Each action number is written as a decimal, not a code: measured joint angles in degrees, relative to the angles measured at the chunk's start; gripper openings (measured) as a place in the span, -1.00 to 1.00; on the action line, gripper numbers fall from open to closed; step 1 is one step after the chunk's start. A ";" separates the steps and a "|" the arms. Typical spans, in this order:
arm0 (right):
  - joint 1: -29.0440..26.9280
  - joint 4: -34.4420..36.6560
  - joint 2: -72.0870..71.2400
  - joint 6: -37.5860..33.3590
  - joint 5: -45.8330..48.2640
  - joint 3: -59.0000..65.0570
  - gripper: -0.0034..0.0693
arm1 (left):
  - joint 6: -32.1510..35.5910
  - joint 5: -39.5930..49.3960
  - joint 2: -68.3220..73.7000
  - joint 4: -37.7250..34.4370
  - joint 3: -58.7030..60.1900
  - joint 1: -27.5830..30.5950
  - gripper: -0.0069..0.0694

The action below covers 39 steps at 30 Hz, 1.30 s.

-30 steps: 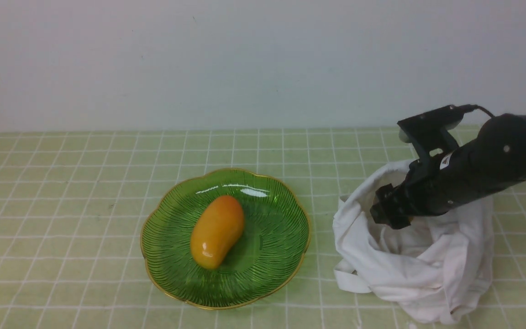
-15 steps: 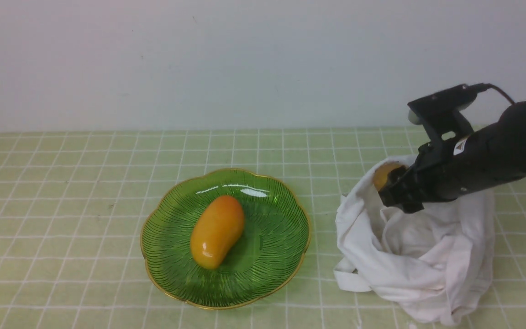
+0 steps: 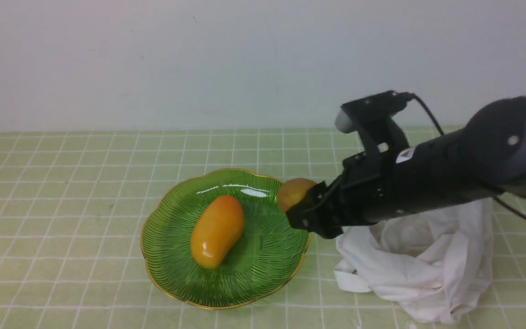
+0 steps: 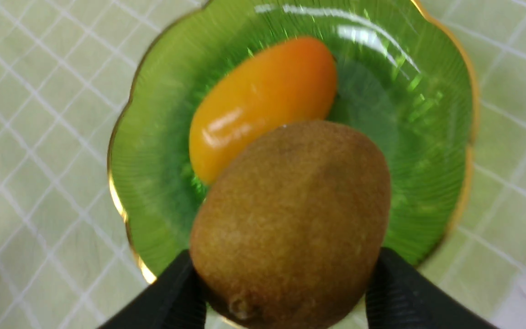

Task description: Take the fruit out of the bag on the green coffee tablecloth and place them on the plate.

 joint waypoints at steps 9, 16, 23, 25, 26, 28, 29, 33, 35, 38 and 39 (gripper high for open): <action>3.50 2.66 12.72 -0.52 -6.80 -1.87 0.23 | 0.00 0.00 0.00 0.00 0.00 0.00 -0.84; 3.54 2.34 14.52 -0.57 -2.90 -5.97 0.69 | 0.00 0.00 0.00 0.00 0.00 0.00 -0.84; 2.02 -7.63 12.93 6.33 10.97 -11.64 0.62 | 0.00 0.00 0.00 0.00 0.00 0.00 -0.84; 1.31 -14.05 10.38 11.58 14.46 -13.20 0.27 | 0.00 0.00 0.00 0.00 0.00 0.00 -0.84; 0.81 -19.16 7.90 15.43 16.24 -13.57 0.05 | 0.00 0.00 0.00 0.00 0.00 0.00 -0.84; -0.01 -28.80 2.22 23.53 19.02 -13.79 -0.55 | 0.00 0.00 0.00 0.00 0.00 0.00 -0.84; -0.30 -32.73 -0.70 27.38 20.20 -13.79 -0.71 | 0.00 0.00 0.00 0.00 0.00 0.00 -0.84; -0.66 -42.04 -11.23 37.49 22.05 -13.79 -0.91 | 0.00 0.00 0.00 0.00 0.00 0.00 -0.84; -0.66 -44.20 -17.50 40.66 22.02 -13.71 -0.93 | 0.00 0.00 0.00 0.00 0.00 0.00 -0.84; -0.66 -45.85 -26.05 43.37 19.36 -11.08 -0.94 | 0.00 0.00 0.00 0.00 0.00 0.00 -0.84; -0.66 -46.51 -29.46 44.53 16.95 -8.50 -0.94 | 0.00 0.00 0.00 0.00 0.00 0.00 -0.84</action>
